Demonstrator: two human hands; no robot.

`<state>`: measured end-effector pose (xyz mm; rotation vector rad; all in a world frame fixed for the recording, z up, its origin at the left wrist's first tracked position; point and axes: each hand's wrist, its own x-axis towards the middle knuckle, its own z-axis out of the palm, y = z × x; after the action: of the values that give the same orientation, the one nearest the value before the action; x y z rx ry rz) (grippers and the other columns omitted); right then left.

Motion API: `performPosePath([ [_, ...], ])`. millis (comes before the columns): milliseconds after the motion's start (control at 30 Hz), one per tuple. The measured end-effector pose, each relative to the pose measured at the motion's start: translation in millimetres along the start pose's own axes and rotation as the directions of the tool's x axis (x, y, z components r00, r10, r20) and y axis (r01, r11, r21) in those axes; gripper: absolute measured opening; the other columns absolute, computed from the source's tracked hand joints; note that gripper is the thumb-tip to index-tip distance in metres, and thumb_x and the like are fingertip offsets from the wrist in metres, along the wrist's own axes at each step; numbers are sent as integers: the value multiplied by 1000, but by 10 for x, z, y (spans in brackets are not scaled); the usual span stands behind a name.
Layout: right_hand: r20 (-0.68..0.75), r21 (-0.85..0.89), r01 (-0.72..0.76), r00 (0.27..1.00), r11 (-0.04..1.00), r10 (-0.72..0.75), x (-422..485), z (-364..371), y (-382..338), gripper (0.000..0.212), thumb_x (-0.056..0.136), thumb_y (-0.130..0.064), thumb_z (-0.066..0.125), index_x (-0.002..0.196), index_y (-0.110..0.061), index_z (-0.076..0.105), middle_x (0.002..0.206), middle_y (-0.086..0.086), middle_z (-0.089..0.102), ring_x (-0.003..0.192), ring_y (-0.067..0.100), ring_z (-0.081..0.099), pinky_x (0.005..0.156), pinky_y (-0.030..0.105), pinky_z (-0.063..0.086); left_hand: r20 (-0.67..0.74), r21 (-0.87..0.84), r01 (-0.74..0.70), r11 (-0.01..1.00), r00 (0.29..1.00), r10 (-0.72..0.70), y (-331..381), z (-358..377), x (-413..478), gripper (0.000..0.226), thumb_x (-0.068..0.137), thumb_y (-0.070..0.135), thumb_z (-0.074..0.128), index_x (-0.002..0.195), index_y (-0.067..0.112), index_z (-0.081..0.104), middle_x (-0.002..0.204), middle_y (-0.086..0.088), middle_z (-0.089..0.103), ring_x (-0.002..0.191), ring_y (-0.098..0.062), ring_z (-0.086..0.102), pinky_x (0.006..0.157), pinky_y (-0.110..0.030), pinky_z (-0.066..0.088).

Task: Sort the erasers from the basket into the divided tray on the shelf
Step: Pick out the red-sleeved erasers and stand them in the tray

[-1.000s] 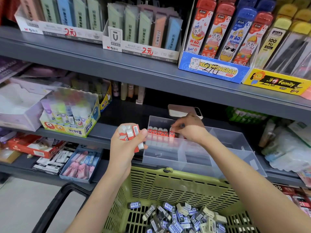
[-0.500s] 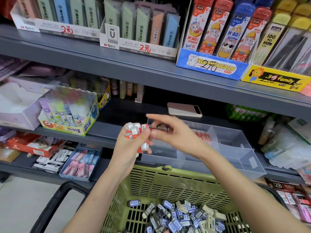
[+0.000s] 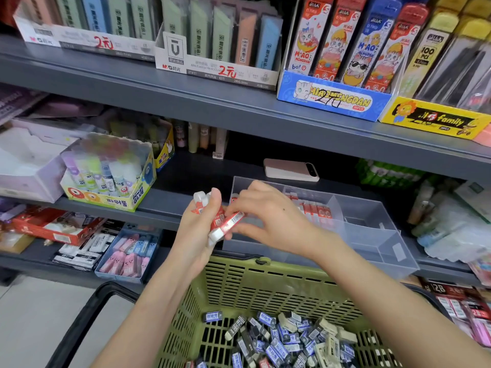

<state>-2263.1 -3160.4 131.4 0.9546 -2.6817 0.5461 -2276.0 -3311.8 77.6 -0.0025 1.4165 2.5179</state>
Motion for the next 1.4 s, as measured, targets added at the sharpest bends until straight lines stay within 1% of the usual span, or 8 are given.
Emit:
performPosePath([
  [300, -90, -13, 2, 996, 1000, -3, -160, 154, -17, 28, 88, -19, 60, 115, -11, 63, 92, 4, 62, 84, 24, 53, 67, 45, 49, 20, 83, -86, 993, 996, 84, -35, 21, -24, 44, 71, 52, 63, 88, 13, 51, 62, 1, 65, 51, -12, 62, 43, -22, 48],
  [433, -179, -86, 20, 983, 996, -36, -188, 177, -34, 22, 90, -23, 58, 105, -10, 67, 85, 4, 64, 76, 24, 59, 61, 40, 50, -11, 83, -82, 993, 997, 83, -49, 23, -25, 49, 68, 56, 63, 90, 14, 51, 62, 0, 66, 53, -12, 64, 43, -22, 49],
  [600, -410, 236, -323, 822, 917, 395, -267, -17, 230, 8, 86, -29, 62, 86, -21, 62, 85, -13, 58, 84, 7, 51, 77, 23, 41, -34, 25, -53, 998, 998, 54, -29, 12, -1, 54, 63, 56, 67, 93, 14, 50, 69, -7, 67, 59, -13, 65, 39, -19, 40],
  [733, -243, 594, -479, 659, 647, 711, -283, -64, 543, 13, 90, -11, 58, 95, -23, 56, 80, -5, 59, 71, 2, 54, 67, 20, 44, -9, -8, -32, 999, 999, 32, -33, -13, 19, 48, 67, 51, 67, 92, 14, 50, 69, -7, 65, 59, -12, 62, 38, -18, 36],
  [833, -196, 695, -467, 609, 547, 768, -269, 20, 633, 31, 93, -6, 51, 115, -29, 50, 80, -3, 59, 66, 0, 56, 61, 18, 49, -7, -4, -34, 999, 999, 34, -27, -17, 11, 46, 68, 50, 67, 92, 14, 50, 69, -7, 66, 60, -12, 62, 38, -19, 36],
  [1000, -232, 299, -590, 717, 750, 657, -259, 91, 705, 37, 83, -9, 61, 116, -23, 50, 79, -2, 62, 69, 10, 52, 69, 26, 42, -16, 10, -31, 999, 999, 31, -17, -20, -5, 45, 69, 49, 66, 93, 15, 50, 69, -7, 66, 60, -11, 61, 39, -19, 37],
  [1200, -104, -129, -452, 891, 883, 442, -137, 41, 755, 24, 83, -19, 63, 107, -17, 60, 78, -3, 65, 95, 19, 47, 83, 30, 39, -16, 21, -29, 999, 999, 29, 0, -9, -17, 41, 73, 47, 65, 92, 13, 51, 70, -8, 64, 60, -12, 60, 39, -19, 37],
  [1400, -4, -196, -571, 814, 797, 581, -28, 21, 871, 23, 75, -31, 69, 97, -24, 66, 85, -6, 67, 103, 20, 47, 81, 28, 36, -14, 39, -29, 999, 999, 30, 10, -12, -31, 38, 74, 47, 63, 91, 15, 51, 70, -8, 64, 59, -12, 59, 40, -19, 38],
])
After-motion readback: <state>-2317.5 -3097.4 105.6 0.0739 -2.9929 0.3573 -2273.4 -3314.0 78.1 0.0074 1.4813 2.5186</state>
